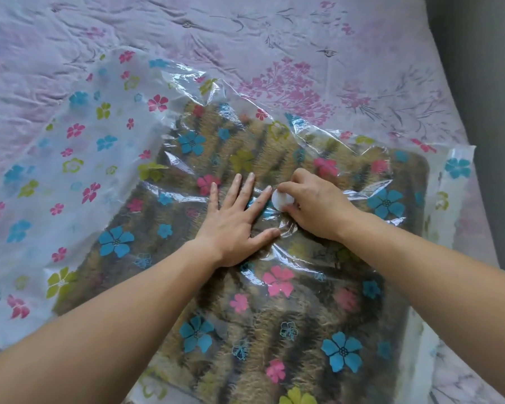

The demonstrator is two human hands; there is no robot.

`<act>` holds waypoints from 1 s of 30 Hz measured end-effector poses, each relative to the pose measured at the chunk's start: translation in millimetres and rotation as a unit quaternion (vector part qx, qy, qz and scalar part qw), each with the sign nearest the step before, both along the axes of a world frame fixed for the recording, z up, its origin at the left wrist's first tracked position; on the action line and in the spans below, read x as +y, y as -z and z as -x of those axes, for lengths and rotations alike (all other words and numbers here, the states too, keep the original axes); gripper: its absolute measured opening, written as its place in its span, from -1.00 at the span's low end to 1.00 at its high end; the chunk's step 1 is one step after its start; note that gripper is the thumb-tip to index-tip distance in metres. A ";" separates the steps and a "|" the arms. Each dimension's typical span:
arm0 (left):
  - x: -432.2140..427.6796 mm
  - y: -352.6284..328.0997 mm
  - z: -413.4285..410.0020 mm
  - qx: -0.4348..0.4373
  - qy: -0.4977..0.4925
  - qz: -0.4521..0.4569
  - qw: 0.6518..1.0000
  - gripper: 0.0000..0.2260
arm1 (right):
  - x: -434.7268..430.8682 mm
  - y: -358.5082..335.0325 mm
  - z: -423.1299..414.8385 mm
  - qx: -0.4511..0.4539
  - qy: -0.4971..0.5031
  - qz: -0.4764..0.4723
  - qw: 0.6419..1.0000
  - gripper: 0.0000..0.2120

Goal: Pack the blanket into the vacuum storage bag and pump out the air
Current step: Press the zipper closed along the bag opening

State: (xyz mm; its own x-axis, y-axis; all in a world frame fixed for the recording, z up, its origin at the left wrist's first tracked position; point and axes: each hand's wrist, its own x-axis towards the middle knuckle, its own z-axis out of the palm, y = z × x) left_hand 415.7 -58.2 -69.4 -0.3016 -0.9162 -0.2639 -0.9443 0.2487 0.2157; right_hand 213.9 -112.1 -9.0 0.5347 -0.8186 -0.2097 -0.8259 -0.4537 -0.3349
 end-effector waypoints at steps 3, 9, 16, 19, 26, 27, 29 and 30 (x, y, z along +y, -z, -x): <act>1.6 -0.6 0.8 0.009 -0.009 0.005 1.000 -0.15 | -0.3 -3.9 0.7 -0.016 -0.002 -0.021 1.000 -0.53; 3.0 -4.2 0.3 0.015 -0.019 0.001 1.000 -0.08 | -2.5 -2.0 -1.4 0.021 0.045 -0.015 0.999 -0.67; 5.2 -11.2 -0.3 0.033 -0.025 0.000 0.999 -0.08 | -1.4 1.0 -0.9 0.000 0.070 0.003 0.998 -0.55; 9.2 -15.4 -4.3 0.051 -0.035 0.006 0.998 -0.10 | 0.9 1.9 -0.8 -0.062 0.057 -0.042 0.996 -0.57; 27.0 -20.6 -15.3 0.042 -0.060 0.014 0.997 -0.25 | -2.1 1.5 -6.4 -0.029 0.087 -0.032 0.995 -0.61; 29.4 -21.1 -16.9 0.036 -0.064 0.015 0.997 -0.27 | -2.4 2.2 -5.7 -0.042 0.082 -0.043 0.995 -0.63; 34.0 -22.6 -19.2 0.013 -0.074 0.015 0.997 -0.24 | -2.0 2.6 -2.2 -0.069 0.075 -0.061 0.993 -0.60; 35.8 -24.1 -19.7 -0.007 -0.080 0.019 0.997 -0.22 | -1.2 1.9 -0.3 -0.078 0.072 -0.062 0.992 -0.56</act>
State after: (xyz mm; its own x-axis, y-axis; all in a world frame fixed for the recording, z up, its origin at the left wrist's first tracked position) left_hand 435.4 -22.4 -45.3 -0.1472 -0.9619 -0.2303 -0.9754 0.1025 0.1952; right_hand 214.2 -113.3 -10.9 0.4479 -0.8619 -0.2379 -0.8128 -0.2816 -0.5100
